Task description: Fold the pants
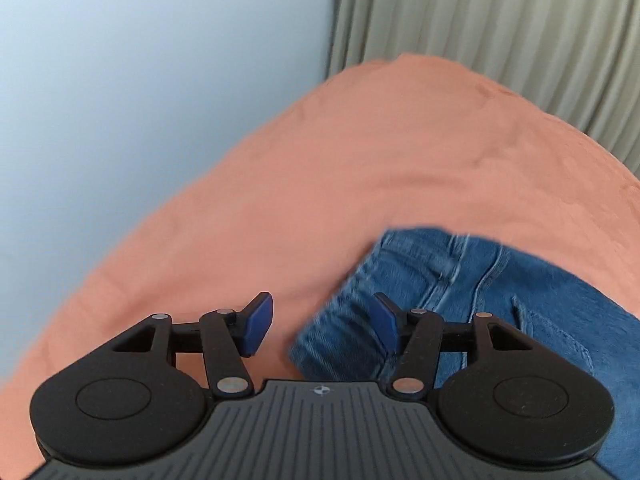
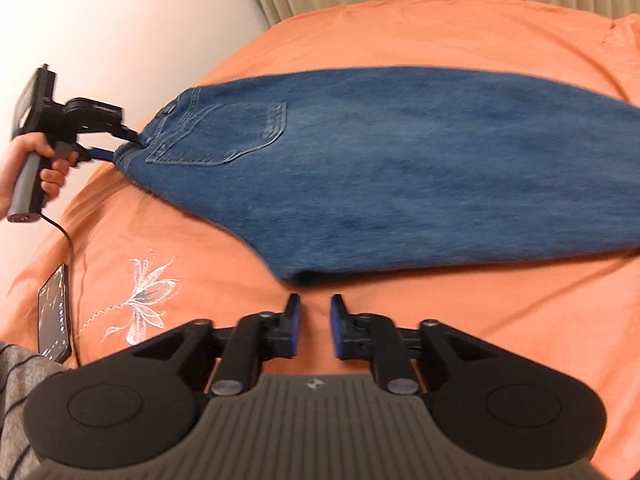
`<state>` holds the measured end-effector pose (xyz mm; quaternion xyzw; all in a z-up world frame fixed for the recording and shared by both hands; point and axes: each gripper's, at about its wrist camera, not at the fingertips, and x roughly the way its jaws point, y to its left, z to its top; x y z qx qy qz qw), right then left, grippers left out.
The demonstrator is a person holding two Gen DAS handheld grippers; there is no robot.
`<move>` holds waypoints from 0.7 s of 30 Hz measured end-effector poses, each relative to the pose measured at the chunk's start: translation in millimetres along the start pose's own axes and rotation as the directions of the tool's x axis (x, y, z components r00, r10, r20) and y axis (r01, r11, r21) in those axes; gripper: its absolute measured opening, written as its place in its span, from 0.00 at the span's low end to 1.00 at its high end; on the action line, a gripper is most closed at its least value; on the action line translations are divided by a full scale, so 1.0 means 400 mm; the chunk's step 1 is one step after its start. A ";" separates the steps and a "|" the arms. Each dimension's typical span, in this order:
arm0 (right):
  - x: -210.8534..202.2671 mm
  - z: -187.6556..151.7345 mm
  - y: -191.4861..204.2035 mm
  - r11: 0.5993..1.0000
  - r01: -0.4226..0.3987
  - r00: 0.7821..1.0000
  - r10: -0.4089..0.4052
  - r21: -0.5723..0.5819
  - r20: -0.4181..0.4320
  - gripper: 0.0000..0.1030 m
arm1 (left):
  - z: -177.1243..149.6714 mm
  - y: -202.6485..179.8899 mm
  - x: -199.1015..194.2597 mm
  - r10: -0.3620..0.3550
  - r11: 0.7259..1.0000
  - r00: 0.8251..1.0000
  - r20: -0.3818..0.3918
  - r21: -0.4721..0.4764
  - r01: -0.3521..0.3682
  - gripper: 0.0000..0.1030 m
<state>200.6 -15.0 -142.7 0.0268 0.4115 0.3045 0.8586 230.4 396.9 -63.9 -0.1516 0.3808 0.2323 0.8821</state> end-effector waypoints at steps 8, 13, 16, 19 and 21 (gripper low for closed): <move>-0.100 0.051 -0.107 0.991 0.134 0.988 -0.134 -0.002 0.077 0.21 | 0.040 -0.152 0.014 -0.166 0.965 0.985 -0.049 0.200 0.172 0.42; -0.157 0.083 -0.190 0.973 0.230 0.965 -0.230 0.007 0.123 0.21 | 0.058 -0.200 0.125 -0.143 0.981 0.988 -0.061 0.126 0.150 0.35; -0.176 0.087 -0.256 0.955 0.292 0.949 -0.295 0.042 0.110 0.21 | 0.068 -0.213 0.214 -0.129 0.988 0.987 -0.097 0.075 0.136 0.32; -0.187 0.085 -0.330 0.935 0.344 0.932 -0.351 0.091 0.084 0.21 | 0.072 -0.238 0.270 -0.088 0.989 0.986 -0.139 0.105 0.103 0.30; -0.190 0.085 -0.380 0.919 0.373 0.922 -0.382 0.124 0.060 0.21 | 0.074 -0.249 0.297 -0.077 0.989 0.986 -0.146 0.116 0.094 0.30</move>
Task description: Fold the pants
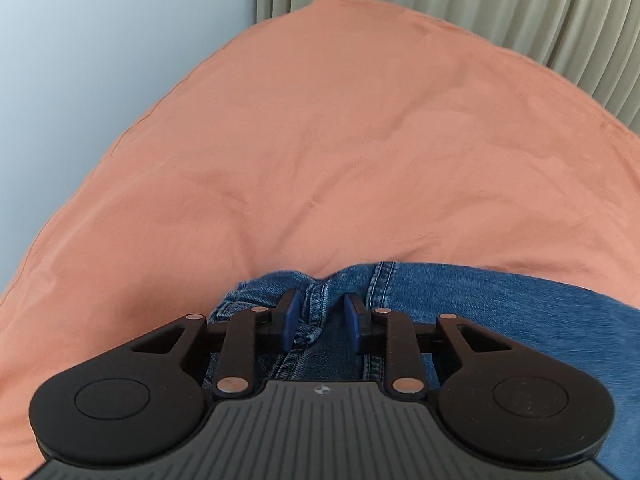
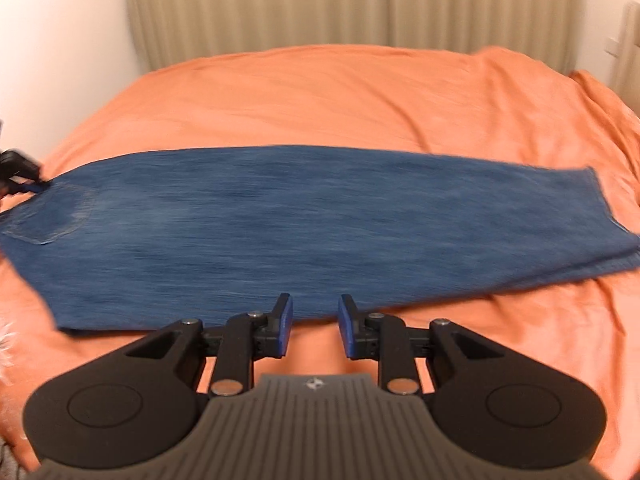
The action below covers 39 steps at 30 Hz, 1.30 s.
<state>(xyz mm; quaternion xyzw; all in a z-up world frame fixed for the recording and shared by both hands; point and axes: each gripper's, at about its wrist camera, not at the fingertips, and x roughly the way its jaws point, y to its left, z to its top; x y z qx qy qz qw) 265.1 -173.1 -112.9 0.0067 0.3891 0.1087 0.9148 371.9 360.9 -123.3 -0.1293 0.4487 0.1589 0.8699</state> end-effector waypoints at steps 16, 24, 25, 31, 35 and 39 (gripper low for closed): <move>-0.095 0.027 -0.528 0.857 0.125 0.987 -0.159 0.501 0.026 0.34 | -0.040 -0.168 -0.219 -0.006 0.997 0.984 0.180 0.080 -0.009 0.49; -0.049 0.079 -0.828 0.729 0.128 0.972 -0.227 0.672 0.062 0.33 | -0.150 -0.387 -0.271 -0.146 0.971 0.981 0.125 0.206 0.119 0.51; -0.031 0.085 -0.852 0.718 0.120 0.972 -0.224 0.686 0.065 0.33 | -0.165 -0.410 -0.269 -0.151 0.967 0.982 0.118 0.225 0.121 0.51; 0.080 0.077 -0.930 0.627 0.076 0.982 -0.181 0.775 0.050 0.28 | -0.229 -0.503 -0.247 -0.194 0.944 0.980 0.052 0.281 0.172 0.52; 0.131 0.066 -0.974 0.564 0.044 0.988 -0.145 0.824 0.047 0.12 | -0.241 -0.553 -0.217 -0.183 0.932 0.983 0.015 0.322 0.168 0.52; 0.067 0.104 -0.953 0.633 -0.030 0.973 -0.160 0.774 0.168 0.00 | -0.259 -0.585 -0.200 -0.209 0.921 0.978 -0.018 0.331 0.203 0.52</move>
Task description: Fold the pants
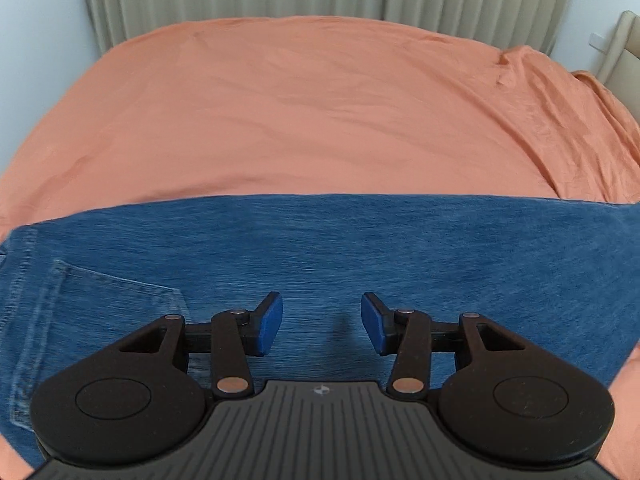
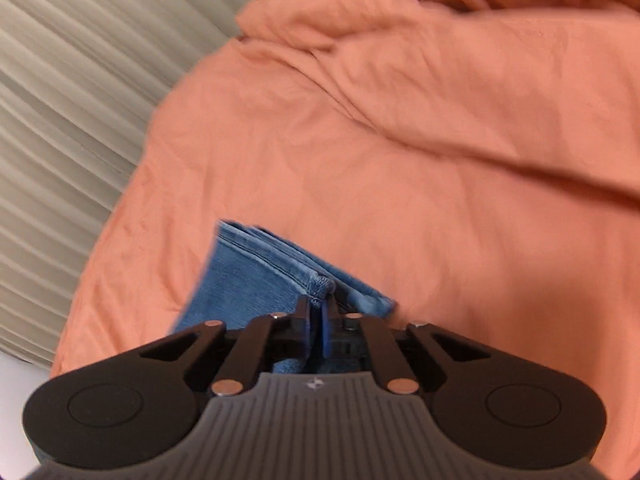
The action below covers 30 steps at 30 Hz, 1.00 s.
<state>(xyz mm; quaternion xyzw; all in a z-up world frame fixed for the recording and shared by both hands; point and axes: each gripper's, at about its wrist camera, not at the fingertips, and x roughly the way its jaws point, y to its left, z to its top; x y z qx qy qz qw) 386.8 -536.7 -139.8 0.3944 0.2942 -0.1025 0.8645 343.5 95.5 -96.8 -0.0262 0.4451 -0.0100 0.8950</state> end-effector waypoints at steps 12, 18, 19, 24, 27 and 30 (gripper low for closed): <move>0.049 -0.022 -0.061 0.992 0.098 0.994 -0.102 -0.079 -0.045 0.00 | -0.004 -0.082 0.089 -0.020 0.999 0.999 -0.027 0.041 0.021 0.52; -0.009 -0.001 -0.099 0.997 0.057 0.997 -0.060 -0.056 -0.048 0.32 | 0.027 -0.195 0.130 -0.112 0.986 0.993 -0.039 0.124 0.116 0.52; -0.016 -0.001 -0.113 0.999 0.041 0.997 -0.043 -0.024 -0.065 0.35 | 0.037 -0.218 0.141 -0.132 0.982 0.990 -0.042 0.132 0.136 0.52; -0.014 -0.025 -0.178 0.984 -0.066 0.988 0.087 0.166 -0.127 0.49 | 0.071 -0.358 0.206 -0.204 0.962 0.978 -0.041 0.175 0.208 0.52; 0.011 -0.038 -0.187 0.972 -0.104 0.982 0.133 0.211 -0.130 0.48 | 0.093 -0.443 0.244 -0.233 0.949 0.971 -0.044 0.206 0.237 0.52; 0.043 -0.043 -0.202 0.958 -0.129 0.978 0.166 0.257 -0.127 0.38 | 0.115 -0.520 0.288 -0.233 0.939 0.972 -0.039 0.251 0.236 0.52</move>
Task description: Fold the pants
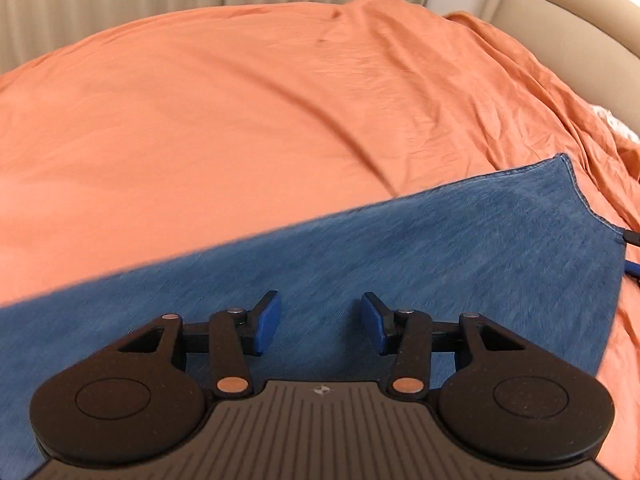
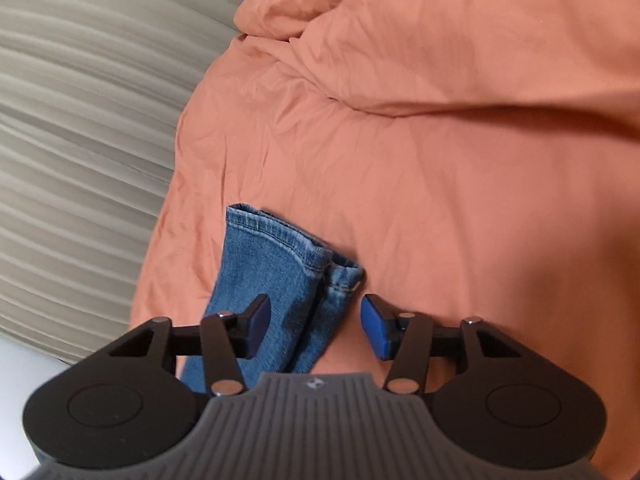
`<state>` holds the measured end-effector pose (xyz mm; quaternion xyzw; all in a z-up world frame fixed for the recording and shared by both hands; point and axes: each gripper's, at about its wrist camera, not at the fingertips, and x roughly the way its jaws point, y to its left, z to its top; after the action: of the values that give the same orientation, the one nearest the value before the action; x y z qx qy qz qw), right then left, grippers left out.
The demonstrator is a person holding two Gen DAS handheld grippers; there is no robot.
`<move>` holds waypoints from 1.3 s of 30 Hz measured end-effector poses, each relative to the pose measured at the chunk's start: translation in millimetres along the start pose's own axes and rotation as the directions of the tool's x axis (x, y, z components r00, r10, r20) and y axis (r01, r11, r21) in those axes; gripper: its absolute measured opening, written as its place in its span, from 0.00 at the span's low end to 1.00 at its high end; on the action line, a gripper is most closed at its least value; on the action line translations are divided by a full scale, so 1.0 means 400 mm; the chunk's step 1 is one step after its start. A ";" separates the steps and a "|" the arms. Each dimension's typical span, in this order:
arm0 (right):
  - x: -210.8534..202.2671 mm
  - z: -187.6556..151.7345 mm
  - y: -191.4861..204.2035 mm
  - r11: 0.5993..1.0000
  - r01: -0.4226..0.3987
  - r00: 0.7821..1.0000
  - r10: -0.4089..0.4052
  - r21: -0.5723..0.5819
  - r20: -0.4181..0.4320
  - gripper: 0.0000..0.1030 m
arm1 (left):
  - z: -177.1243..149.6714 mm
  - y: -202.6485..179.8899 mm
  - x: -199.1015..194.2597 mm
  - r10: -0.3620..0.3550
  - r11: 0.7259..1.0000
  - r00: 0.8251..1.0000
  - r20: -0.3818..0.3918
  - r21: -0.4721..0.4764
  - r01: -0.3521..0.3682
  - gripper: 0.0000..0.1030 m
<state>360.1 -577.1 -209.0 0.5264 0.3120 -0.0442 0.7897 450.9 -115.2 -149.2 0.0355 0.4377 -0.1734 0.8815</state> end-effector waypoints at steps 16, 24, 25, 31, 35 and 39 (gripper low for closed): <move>0.067 0.003 0.010 0.993 0.017 1.000 -0.016 -0.113 0.012 0.14 | 0.120 -0.118 0.171 0.034 0.991 0.999 -0.039 0.133 -0.028 0.56; 0.066 0.009 0.040 0.985 0.081 0.997 -0.081 -0.153 0.004 0.13 | 0.073 -0.173 0.029 -0.005 0.982 1.000 -0.003 0.188 0.005 0.51; 0.064 0.008 0.043 0.983 0.088 0.996 -0.089 -0.161 0.005 0.13 | 0.058 -0.185 0.019 -0.005 0.978 1.000 -0.017 0.207 0.008 0.47; 0.048 0.012 0.084 0.974 0.112 0.994 -0.110 -0.198 0.022 0.12 | -0.063 -0.242 -0.012 -0.041 0.966 0.994 -0.097 0.252 0.065 0.39; 0.021 0.019 0.139 0.958 0.120 0.993 -0.114 -0.261 0.038 0.11 | -0.129 -0.261 -0.049 -0.069 0.974 0.994 -0.089 0.210 0.086 0.32; -0.007 0.016 0.207 0.937 0.133 0.991 -0.121 -0.323 0.059 0.10 | -0.181 -0.266 -0.096 -0.119 0.983 0.991 -0.066 0.130 0.127 0.22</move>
<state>393.7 -546.7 -139.4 0.3662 0.3331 -0.0528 0.8672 338.5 -188.9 -154.0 0.0725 0.4518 -0.2552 0.8517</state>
